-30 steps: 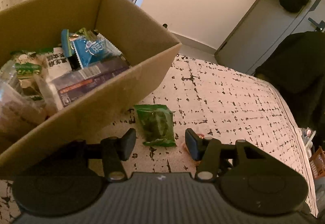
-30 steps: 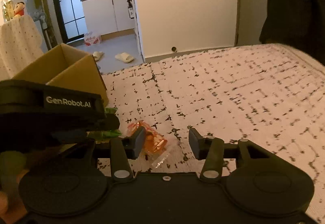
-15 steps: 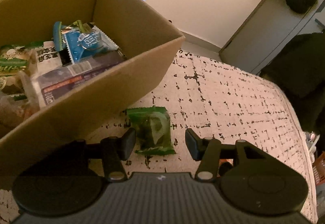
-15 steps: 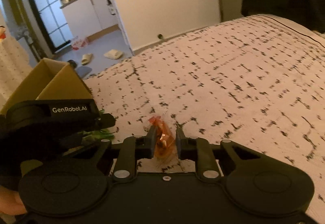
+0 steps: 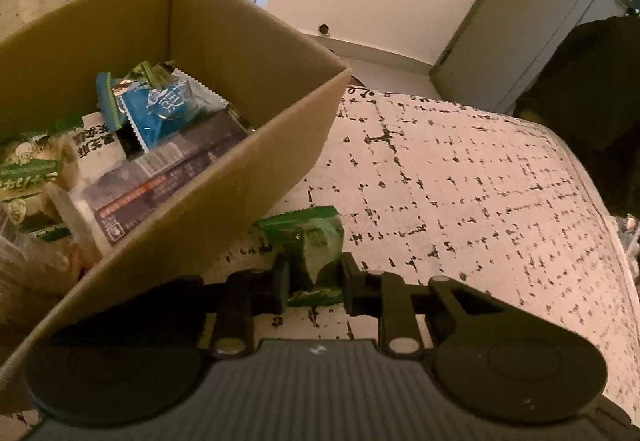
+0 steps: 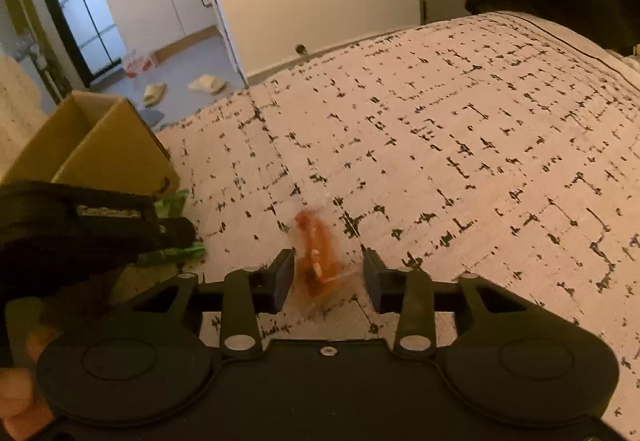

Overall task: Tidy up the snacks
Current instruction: 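Carry the green pack and orange candy over the cardboard box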

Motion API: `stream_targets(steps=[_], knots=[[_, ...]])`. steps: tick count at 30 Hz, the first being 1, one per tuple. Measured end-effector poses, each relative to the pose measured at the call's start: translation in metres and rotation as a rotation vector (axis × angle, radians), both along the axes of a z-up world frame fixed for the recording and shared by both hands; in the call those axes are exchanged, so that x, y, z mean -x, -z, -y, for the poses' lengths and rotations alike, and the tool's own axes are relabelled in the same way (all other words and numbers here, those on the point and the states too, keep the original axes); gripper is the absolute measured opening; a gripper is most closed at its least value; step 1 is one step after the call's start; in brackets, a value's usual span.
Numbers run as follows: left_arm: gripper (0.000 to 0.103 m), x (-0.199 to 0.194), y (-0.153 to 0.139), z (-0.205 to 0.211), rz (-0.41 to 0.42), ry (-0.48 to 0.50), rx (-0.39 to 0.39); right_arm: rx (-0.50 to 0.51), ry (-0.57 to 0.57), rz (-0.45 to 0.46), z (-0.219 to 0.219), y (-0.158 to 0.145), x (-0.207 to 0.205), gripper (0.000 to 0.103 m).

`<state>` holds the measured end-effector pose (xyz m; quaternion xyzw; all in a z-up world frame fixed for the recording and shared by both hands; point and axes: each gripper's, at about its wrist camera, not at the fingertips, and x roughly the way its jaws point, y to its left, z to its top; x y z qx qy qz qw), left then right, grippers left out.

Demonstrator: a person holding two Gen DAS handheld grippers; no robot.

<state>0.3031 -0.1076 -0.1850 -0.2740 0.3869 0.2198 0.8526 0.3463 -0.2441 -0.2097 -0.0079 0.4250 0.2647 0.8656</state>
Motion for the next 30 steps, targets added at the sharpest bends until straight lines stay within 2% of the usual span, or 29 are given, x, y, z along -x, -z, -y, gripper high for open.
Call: stream_targets(steps=[2,6,15,21,25,30], knots=[[0.023,0.003,-0.004,0.002,-0.002,0.024,-0.006,-0.016,0.01,-0.029,0.002,-0.003,0.001,0.023],[0.023,0.01,-0.016,0.005,0.008,0.066,-0.006,0.005,0.028,-0.027,0.002,-0.012,0.012,0.022],[0.023,0.04,-0.062,0.008,0.087,0.147,-0.012,-0.058,0.043,0.08,0.003,-0.061,0.045,0.022],[0.023,0.062,-0.096,0.001,0.18,0.186,-0.031,-0.118,0.065,0.15,-0.001,-0.093,0.055,0.022],[0.023,0.081,-0.113,-0.011,0.25,0.184,-0.045,-0.146,0.036,0.17,-0.01,-0.101,0.059,0.022],[0.023,0.094,-0.128,-0.025,0.284,0.192,-0.084,-0.123,0.002,0.185,-0.025,-0.103,0.06,0.022]])
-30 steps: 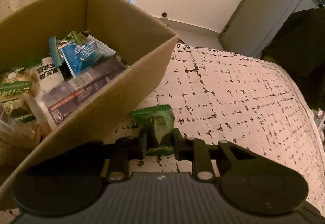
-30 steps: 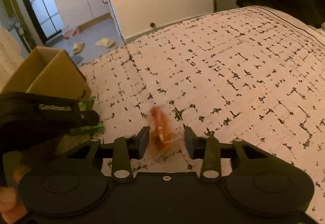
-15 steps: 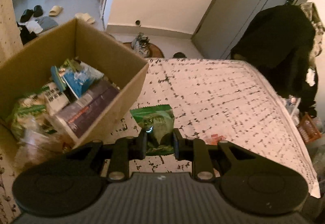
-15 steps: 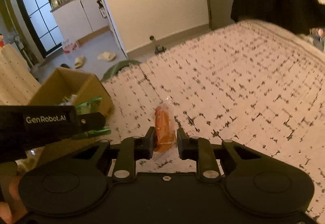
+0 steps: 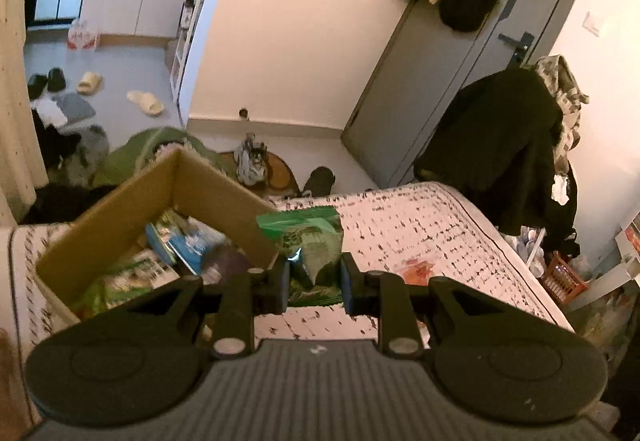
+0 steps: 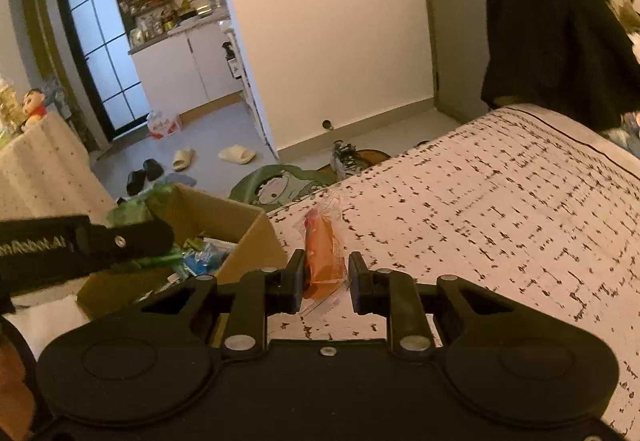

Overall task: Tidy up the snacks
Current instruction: 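Carry the green pack and orange candy over the cardboard box, then open both grippers over the box to drop the green pack and orange candy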

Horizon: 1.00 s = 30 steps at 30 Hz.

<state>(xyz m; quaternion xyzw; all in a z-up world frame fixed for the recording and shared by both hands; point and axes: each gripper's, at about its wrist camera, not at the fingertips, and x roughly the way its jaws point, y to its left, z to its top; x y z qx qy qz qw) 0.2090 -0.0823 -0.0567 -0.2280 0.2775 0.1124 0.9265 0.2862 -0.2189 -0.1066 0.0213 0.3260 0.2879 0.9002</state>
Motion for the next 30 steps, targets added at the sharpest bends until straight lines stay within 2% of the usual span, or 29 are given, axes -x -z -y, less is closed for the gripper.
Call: stream_targets(steps=[7,16,30], knots=[[0.023,0.012,-0.007,-0.032,0.003,-0.032,-0.01,0.025,-0.041,0.063,-0.024,-0.007,0.012,0.022],[0.023,0.018,-0.001,-0.075,-0.042,-0.091,-0.003,0.01,-0.069,0.102,-0.043,-0.011,0.013,0.022],[0.023,0.012,0.013,-0.113,-0.091,-0.11,0.039,-0.026,-0.049,0.113,-0.064,-0.007,0.008,0.022]])
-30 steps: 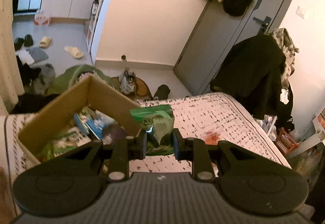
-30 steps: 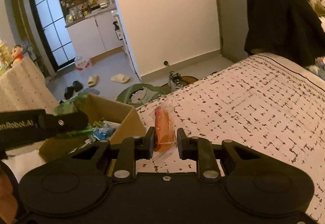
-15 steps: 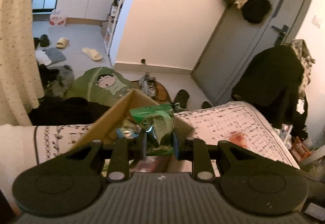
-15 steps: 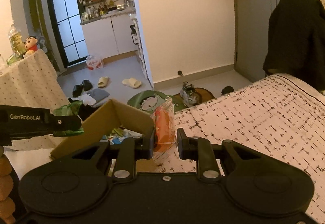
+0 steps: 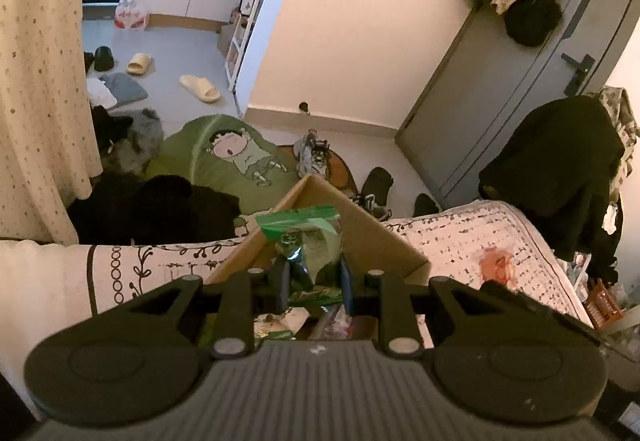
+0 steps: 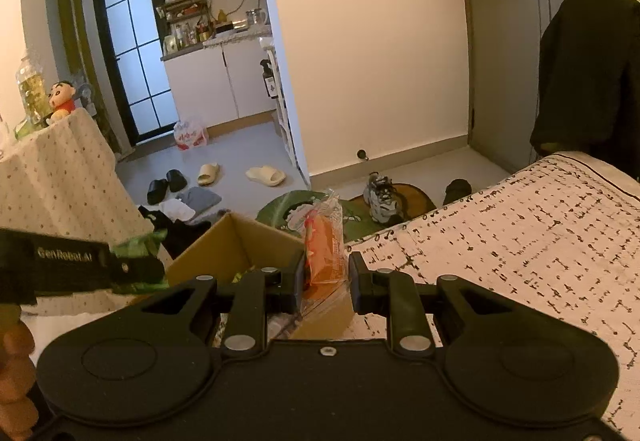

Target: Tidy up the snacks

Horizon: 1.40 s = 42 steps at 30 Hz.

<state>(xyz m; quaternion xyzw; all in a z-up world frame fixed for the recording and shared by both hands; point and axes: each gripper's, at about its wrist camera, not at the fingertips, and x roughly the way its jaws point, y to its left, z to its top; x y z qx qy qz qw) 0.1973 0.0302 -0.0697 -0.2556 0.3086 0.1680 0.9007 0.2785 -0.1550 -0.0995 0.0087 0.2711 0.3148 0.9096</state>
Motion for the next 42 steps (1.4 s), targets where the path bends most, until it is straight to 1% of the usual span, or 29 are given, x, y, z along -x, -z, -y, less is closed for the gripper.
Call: stream_targets(steps=[4,8,9,12,16,18,19,20,22,26,27,28,29,31,33,35,36,39,41,42], knots=[[0.024,-0.002,0.011,-0.008,-0.014,-0.014,0.033,0.006,-0.006,-0.008,-0.007,0.005,-0.001,0.022],[0.024,-0.006,0.023,-0.015,-0.047,-0.034,0.063,0.015,-0.015,-0.018,-0.014,0.011,-0.003,0.022],[0.026,-0.006,0.025,-0.016,-0.052,-0.041,0.069,0.011,-0.016,-0.019,-0.015,0.011,-0.004,0.022],[0.027,-0.008,0.027,-0.019,-0.06,-0.046,0.074,0.003,-0.024,-0.016,-0.02,0.011,-0.006,0.022],[0.033,-0.01,0.027,-0.021,-0.071,-0.047,0.08,-0.004,-0.037,-0.016,-0.028,0.013,-0.005,0.023],[0.034,-0.012,0.026,-0.02,-0.081,-0.053,0.073,-0.015,-0.032,-0.003,-0.031,0.012,-0.004,0.028],[0.035,-0.013,0.025,-0.019,-0.086,-0.053,0.07,-0.023,-0.033,-0.003,-0.032,0.012,-0.003,0.035],[0.036,-0.013,0.023,-0.019,-0.089,-0.053,0.067,-0.028,-0.038,-0.003,-0.032,0.011,-0.001,0.04],[0.044,-0.011,0.02,-0.017,-0.093,-0.052,0.057,-0.031,-0.042,0.01,-0.031,0.006,0.005,0.041],[0.046,-0.008,0.01,-0.01,-0.092,-0.025,0.031,-0.037,-0.006,-0.002,-0.021,-0.003,0.01,0.043],[0.049,-0.006,0.008,-0.009,-0.09,-0.022,0.029,-0.027,0.011,-0.01,-0.018,-0.005,0.011,0.045],[0.055,-0.005,0.005,-0.008,-0.094,-0.021,0.025,-0.014,0.028,-0.017,-0.016,-0.007,0.011,0.053],[0.057,-0.005,0.003,-0.007,-0.1,-0.023,0.019,0.0,0.052,-0.017,-0.013,-0.01,0.013,0.062],[0.063,-0.002,-0.002,-0.007,-0.105,-0.022,0.008,0.02,0.09,-0.001,-0.008,-0.016,0.018,0.069],[0.066,0.002,-0.006,-0.006,-0.107,-0.013,-0.004,0.036,0.1,0.003,-0.004,-0.02,0.021,0.072],[0.069,0.008,-0.009,-0.005,-0.108,-0.008,-0.018,0.035,0.101,0.002,-0.001,-0.024,0.027,0.078],[0.073,0.011,-0.01,-0.005,-0.109,-0.008,-0.018,0.033,0.101,0.002,0.0,-0.026,0.029,0.079],[0.077,0.019,-0.014,-0.005,-0.115,-0.005,-0.024,0.042,0.092,0.0,-0.001,-0.029,0.037,0.086],[0.081,0.023,-0.017,-0.005,-0.122,-0.001,-0.032,0.061,0.084,0.003,-0.005,-0.031,0.042,0.093],[0.083,0.025,-0.019,-0.005,-0.12,0.0,-0.033,0.073,0.095,0.006,-0.007,-0.032,0.045,0.095]])
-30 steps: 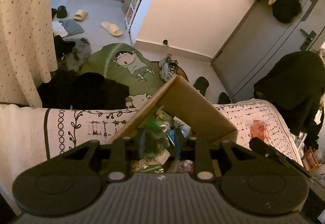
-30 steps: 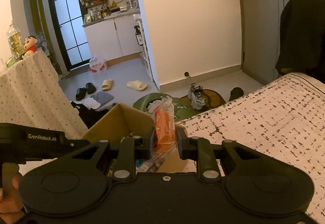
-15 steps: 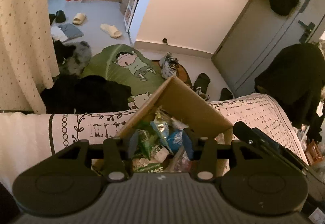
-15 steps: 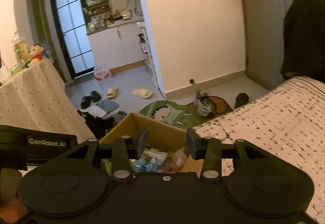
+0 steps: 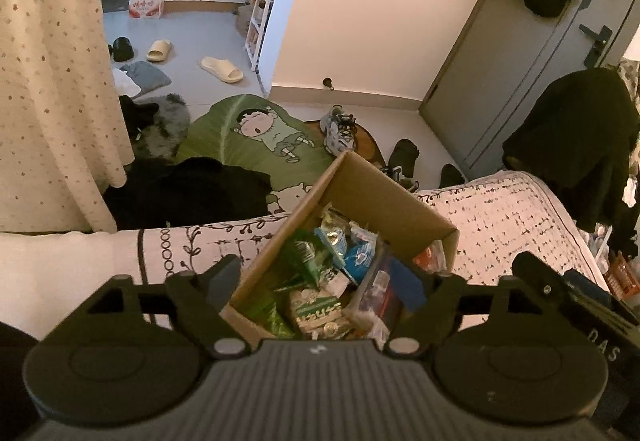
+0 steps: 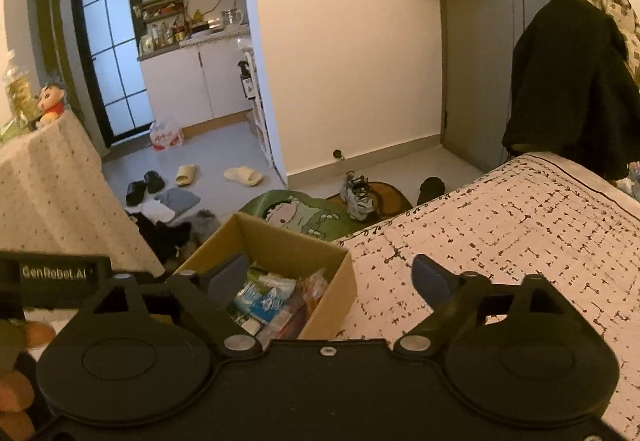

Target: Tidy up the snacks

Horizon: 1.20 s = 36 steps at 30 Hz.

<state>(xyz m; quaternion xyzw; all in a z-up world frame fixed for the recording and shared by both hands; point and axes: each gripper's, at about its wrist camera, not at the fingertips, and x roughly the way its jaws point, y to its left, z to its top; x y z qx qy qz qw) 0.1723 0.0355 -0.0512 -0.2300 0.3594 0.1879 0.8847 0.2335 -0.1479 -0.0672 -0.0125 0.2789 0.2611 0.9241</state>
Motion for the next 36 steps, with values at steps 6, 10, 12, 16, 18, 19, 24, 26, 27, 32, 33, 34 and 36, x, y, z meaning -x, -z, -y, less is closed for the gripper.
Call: stream_targets(steps=[6,10,12,16,18,19,24,26,27,32,33,34,36], knots=[[0.083,0.012,-0.008,0.001,0.006,0.025,0.006,-0.015,0.061,-0.033,0.004,-0.003,0.009,0.103],[0.086,0.021,-0.012,0.004,0.007,0.048,-0.001,-0.019,0.083,-0.031,0.012,-0.003,0.022,0.103],[0.089,0.025,-0.014,0.005,0.011,0.056,-0.006,-0.013,0.094,-0.034,0.014,-0.002,0.028,0.103],[0.091,0.034,-0.015,0.007,0.019,0.074,-0.019,-0.024,0.174,-0.021,0.028,-0.002,0.04,0.103],[0.094,0.037,-0.015,0.009,0.017,0.082,-0.031,-0.043,0.198,-0.042,0.036,-0.002,0.044,0.103],[0.096,0.039,-0.015,0.01,0.018,0.085,-0.034,-0.046,0.207,-0.044,0.039,-0.001,0.047,0.103],[0.103,0.049,-0.016,0.015,0.031,0.131,-0.059,-0.012,0.227,-0.046,0.045,0.007,0.065,0.103],[0.103,0.055,-0.018,0.017,0.045,0.156,-0.056,-0.01,0.226,-0.04,0.047,0.007,0.072,0.103],[0.103,0.057,-0.019,0.019,0.051,0.169,-0.058,-0.008,0.226,-0.035,0.048,0.007,0.076,0.103],[0.103,0.069,-0.022,0.025,0.079,0.198,-0.079,0.025,0.237,-0.017,0.051,0.003,0.092,0.103],[0.103,0.071,-0.023,0.026,0.081,0.203,-0.084,0.031,0.239,-0.016,0.051,0.003,0.095,0.103],[0.103,0.072,-0.023,0.027,0.082,0.21,-0.089,0.033,0.239,-0.015,0.051,0.002,0.098,0.103],[0.103,0.077,-0.025,0.03,0.09,0.223,-0.108,0.037,0.235,-0.019,0.051,0.003,0.103,0.103]])
